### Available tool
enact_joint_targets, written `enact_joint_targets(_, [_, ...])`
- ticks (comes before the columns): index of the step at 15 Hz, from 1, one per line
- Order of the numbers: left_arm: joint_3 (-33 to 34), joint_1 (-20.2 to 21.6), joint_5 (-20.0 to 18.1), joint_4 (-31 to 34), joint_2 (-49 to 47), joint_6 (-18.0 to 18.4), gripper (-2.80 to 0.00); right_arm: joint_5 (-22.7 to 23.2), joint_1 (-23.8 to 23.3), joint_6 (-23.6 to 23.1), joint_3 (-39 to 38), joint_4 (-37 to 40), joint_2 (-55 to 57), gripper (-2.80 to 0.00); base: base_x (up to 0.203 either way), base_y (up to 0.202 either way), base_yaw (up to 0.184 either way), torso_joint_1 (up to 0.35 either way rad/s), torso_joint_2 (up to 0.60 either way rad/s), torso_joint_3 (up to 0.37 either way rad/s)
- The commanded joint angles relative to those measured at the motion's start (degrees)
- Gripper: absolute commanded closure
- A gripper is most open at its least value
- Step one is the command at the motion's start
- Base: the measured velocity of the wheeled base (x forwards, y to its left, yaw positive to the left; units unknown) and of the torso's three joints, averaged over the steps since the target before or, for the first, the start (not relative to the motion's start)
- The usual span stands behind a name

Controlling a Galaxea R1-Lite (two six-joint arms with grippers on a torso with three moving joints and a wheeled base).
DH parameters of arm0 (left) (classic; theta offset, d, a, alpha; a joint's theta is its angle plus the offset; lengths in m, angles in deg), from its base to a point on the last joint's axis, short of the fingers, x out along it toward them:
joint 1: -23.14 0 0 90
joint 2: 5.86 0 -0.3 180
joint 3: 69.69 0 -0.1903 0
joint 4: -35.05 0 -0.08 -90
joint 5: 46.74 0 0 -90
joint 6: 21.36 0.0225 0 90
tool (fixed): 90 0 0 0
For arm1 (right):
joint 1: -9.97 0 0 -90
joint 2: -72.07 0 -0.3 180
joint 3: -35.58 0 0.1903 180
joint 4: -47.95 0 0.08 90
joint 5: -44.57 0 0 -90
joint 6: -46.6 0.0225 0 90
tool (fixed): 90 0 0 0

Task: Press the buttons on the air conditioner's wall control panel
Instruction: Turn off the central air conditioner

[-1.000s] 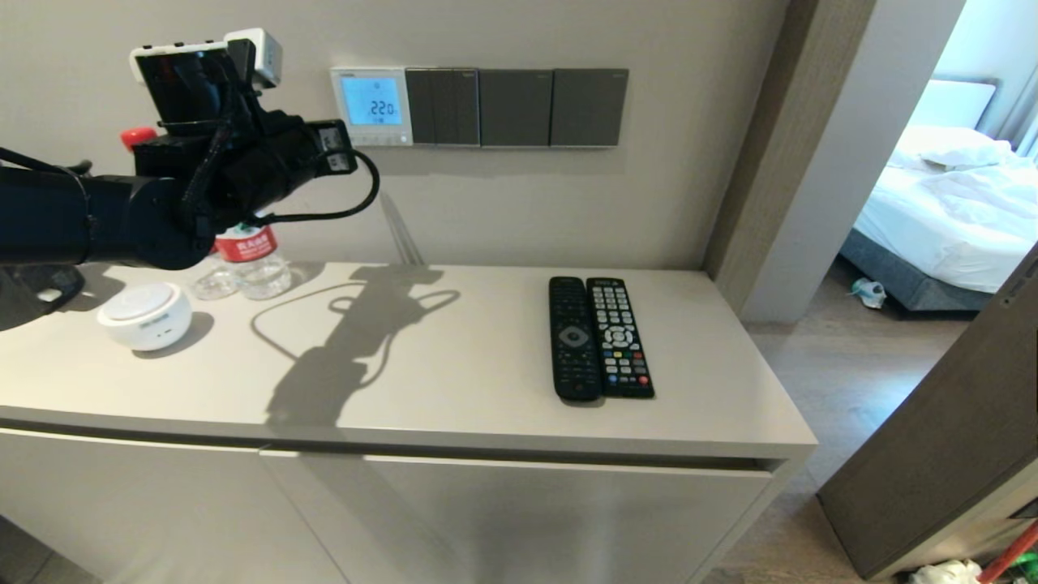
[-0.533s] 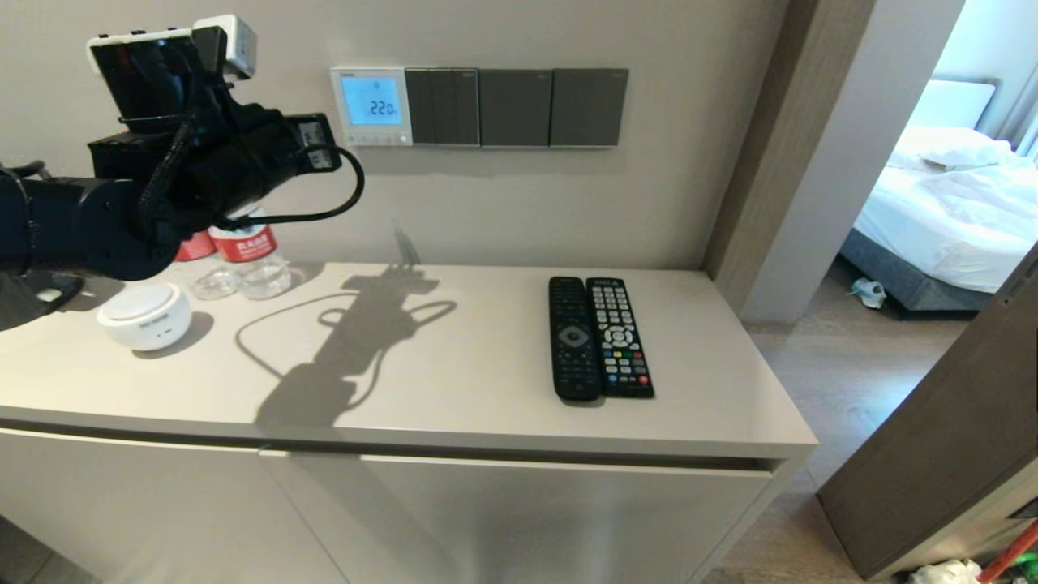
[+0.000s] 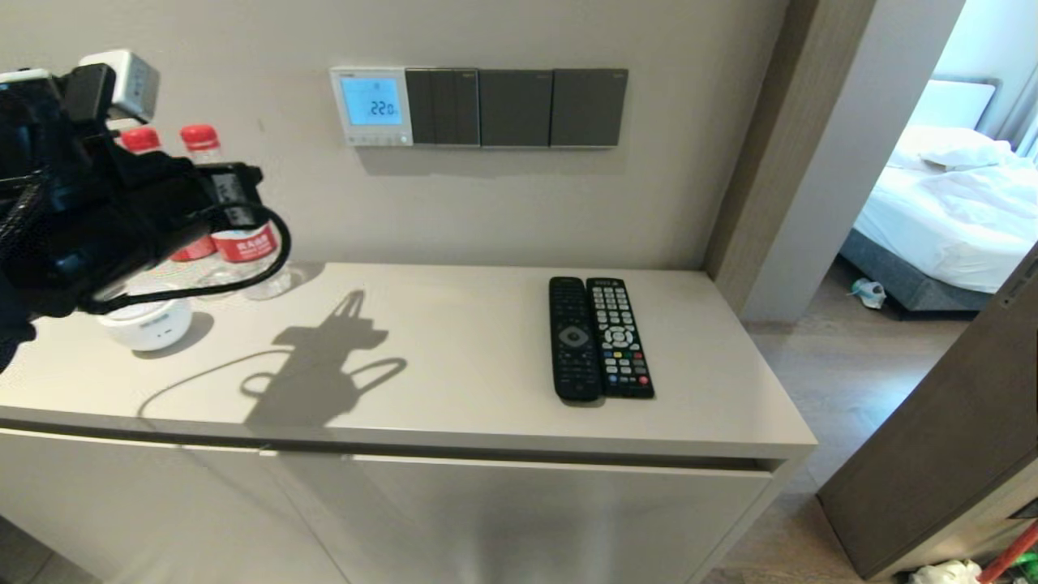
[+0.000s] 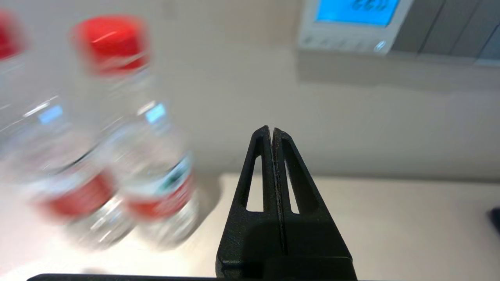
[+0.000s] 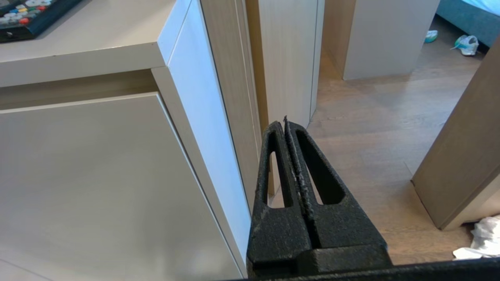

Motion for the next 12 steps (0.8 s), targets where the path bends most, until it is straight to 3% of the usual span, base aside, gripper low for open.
enact_joint_targets(1, [7.2,2.1,-0.1,-0.5,9.7,0.0,0.0,0.0,0.1,0.0,0.0,0.0,-0.1,0.0,0.0,0.0,0.0,0.0,0.0,0.0])
enact_joint_targets(5, [21.6,8.5,-1.4,0.1,27.1,0.3,0.0,0.0,0.1,0.0,0.0,0.0,-0.1,0.0,0.0,0.0,0.0,0.0,0.0,0.0])
enact_joint_targets(7, [28.1,9.7,-2.3,2.5,37.0,0.6,0.0,0.0,0.1,0.0,0.0,0.0,-0.1,0.0,0.0,0.0,0.0,0.0,0.0,0.0])
enact_joint_targets(9, [33.6,10.2,-2.6,8.1,47.1,0.6,0.0,0.0,0.1,0.0,0.0,0.0,-0.1,0.0,0.0,0.0,0.0,0.0,0.0,0.0])
enact_joint_targets(12, [39.9,10.6,-2.7,22.0,59.2,0.2,0.0,0.0,0.0,0.0,0.0,0.0,-0.1,0.0,0.0,0.0,0.0,0.0,0.0,0.0])
